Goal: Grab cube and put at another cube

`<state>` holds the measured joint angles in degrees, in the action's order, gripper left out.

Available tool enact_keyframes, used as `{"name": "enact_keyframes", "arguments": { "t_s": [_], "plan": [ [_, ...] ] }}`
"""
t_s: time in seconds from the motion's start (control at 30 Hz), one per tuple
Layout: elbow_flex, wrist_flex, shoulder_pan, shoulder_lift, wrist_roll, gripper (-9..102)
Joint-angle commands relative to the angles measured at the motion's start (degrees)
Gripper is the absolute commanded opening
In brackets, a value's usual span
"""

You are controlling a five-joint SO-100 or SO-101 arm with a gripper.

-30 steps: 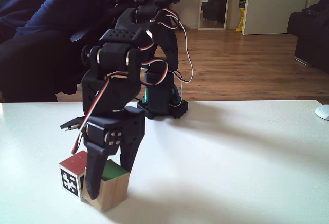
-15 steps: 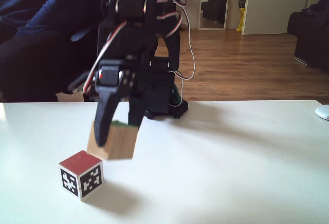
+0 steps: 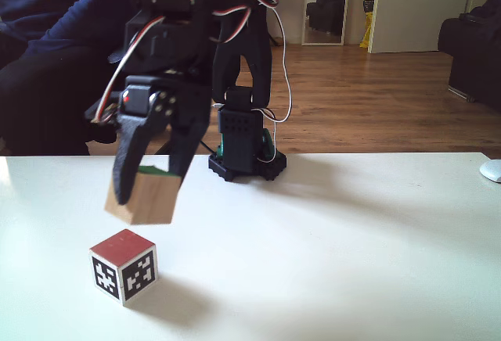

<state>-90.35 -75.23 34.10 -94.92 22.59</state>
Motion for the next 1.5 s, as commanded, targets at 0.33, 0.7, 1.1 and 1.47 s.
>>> {"name": "enact_keyframes", "arguments": {
  "t_s": [0.33, 0.7, 1.1, 1.47],
  "plan": [
    [5.98, -2.55, 5.45, 2.72, -4.39, 13],
    [6.94, -2.11, 4.13, 9.05, -3.34, 13],
    [12.04, -3.78, 2.02, 12.83, -1.49, 13],
    [13.27, -4.66, 2.55, 15.03, -2.29, 21]
  ]
}}
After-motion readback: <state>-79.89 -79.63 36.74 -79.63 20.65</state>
